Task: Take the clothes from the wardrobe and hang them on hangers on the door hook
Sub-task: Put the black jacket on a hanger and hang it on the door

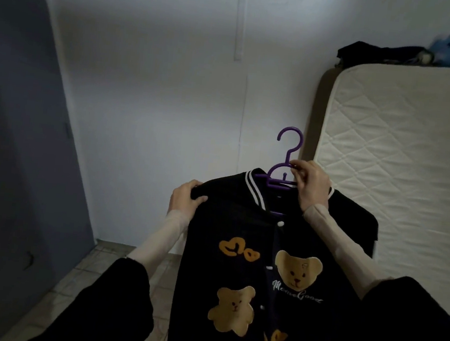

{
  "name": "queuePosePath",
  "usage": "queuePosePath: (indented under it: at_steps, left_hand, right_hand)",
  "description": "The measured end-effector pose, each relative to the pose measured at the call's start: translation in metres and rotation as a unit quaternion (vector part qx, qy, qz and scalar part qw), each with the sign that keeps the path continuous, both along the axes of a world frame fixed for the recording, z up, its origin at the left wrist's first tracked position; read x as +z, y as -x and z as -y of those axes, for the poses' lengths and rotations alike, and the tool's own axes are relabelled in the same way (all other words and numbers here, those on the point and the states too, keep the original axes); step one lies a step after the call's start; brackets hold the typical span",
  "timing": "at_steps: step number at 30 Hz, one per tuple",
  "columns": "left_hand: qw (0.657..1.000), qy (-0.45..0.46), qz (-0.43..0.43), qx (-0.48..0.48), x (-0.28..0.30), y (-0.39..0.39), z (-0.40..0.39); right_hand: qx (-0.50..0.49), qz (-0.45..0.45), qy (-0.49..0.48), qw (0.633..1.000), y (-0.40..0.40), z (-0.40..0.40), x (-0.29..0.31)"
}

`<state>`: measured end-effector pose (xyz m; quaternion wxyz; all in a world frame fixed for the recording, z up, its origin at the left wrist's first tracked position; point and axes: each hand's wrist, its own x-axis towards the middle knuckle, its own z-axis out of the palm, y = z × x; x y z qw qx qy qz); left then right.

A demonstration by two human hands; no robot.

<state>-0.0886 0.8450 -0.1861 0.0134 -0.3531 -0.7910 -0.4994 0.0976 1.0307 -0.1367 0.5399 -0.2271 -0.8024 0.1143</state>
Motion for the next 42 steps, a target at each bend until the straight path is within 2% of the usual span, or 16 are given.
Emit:
queuePosePath:
  at_steps: [4,13,17,23,28,31,36,42]
  left_hand:
    - [0.997,-0.063,0.052,0.006,0.006,0.004,0.010]
    - [0.998,-0.019,-0.017,0.061,0.023,0.008,0.022]
    - [0.994,-0.035,-0.028,0.098,0.040,0.015,0.025]
    - [0.988,-0.005,-0.089,0.123,0.055,0.027,0.032]
    - [0.990,0.040,-0.107,0.087,0.043,0.028,0.037]
    - [0.992,0.037,-0.105,0.056,0.040,0.021,0.031]
    - [0.991,0.038,-0.121,-0.038,0.044,-0.007,0.003]
    - [0.990,-0.028,-0.139,-0.012,0.052,-0.018,-0.016]
  right_hand:
    - [-0.003,0.013,-0.006,1.000,0.005,-0.004,0.004]
    - [0.012,0.101,-0.018,0.995,0.010,-0.013,0.003]
    - [0.020,0.128,-0.031,0.991,0.005,-0.018,0.004]
    - [0.012,0.088,-0.050,0.995,-0.001,-0.015,0.010]
    - [0.017,0.080,-0.040,0.996,0.002,-0.004,0.013]
    - [0.034,0.084,-0.052,0.995,0.006,0.008,0.013]
    - [0.043,0.087,-0.075,0.992,0.013,0.027,0.020]
    - [0.059,0.068,-0.071,0.993,0.003,0.017,0.025]
